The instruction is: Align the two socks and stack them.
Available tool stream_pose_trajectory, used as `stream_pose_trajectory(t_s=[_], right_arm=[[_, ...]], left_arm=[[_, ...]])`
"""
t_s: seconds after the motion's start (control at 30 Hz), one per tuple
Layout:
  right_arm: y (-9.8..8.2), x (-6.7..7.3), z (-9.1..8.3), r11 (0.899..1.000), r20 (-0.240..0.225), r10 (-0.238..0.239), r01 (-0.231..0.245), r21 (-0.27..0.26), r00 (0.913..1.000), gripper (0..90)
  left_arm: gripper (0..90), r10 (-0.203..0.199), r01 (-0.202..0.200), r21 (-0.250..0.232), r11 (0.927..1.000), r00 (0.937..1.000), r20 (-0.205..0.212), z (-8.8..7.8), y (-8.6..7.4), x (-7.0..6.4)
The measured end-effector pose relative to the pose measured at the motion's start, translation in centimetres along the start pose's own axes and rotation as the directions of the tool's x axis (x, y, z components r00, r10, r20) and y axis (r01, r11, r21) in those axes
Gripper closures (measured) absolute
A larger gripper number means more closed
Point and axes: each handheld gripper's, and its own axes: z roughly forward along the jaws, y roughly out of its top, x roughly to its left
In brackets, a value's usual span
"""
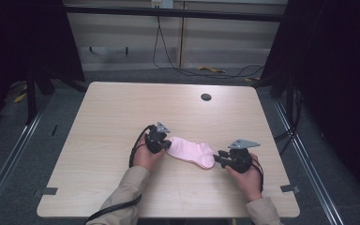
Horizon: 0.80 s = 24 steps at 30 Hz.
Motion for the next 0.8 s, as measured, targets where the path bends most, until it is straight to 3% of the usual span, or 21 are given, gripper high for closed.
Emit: stream_pose_trajectory(t_s=[0.2,0.27,0.3,0.4,0.53,0.6,0.8], right_arm=[[-0.3,0.8,-0.7,0.999,-0.002,-0.032,0.032,-0.023,0.9995,62.5],[-0.2,0.8,-0.8,0.999,0.001,-0.032,0.032,-0.032,0.9995,62.0],[-0.2,0.7,-0.8,0.999,-0.003,-0.030,0.029,-0.033,0.9996,62.0],[-0.1,0.4,-0.9,0.999,-0.003,-0.030,0.030,-0.031,0.9996,62.0],[0.0,0.4,-0.8,0.999,-0.011,-0.040,0.040,-0.025,0.9991,62.3],[0.0,0.6,-0.6,0.999,-0.022,-0.043,0.042,-0.022,0.9989,62.3],[0.2,1.4,-0.1,0.998,-0.048,-0.059,0.058,-0.030,0.9971,62.0]], left_arm=[[89.4,0.007,-0.009,-0.053,0.9986,0.9994,-0.034,-1.4,1.1,0.5],[89.3,0.019,-0.021,-0.055,0.9983,0.9989,-0.042,-1.2,1.5,0.7],[89.3,0.000,-0.001,-0.038,0.9993,0.9995,-0.031,-0.8,1.5,0.8],[89.0,-0.002,0.001,-0.018,0.9998,0.9991,-0.042,0.2,1.0,1.2],[83.9,0.021,-0.022,-0.030,0.9993,0.9989,-0.042,1.3,0.2,1.6],[81.1,0.040,-0.042,-0.046,0.9980,0.9974,-0.060,1.5,0.1,1.5],[83.2,0.043,-0.044,-0.022,0.9988,0.9980,-0.047,1.3,0.2,1.3]])
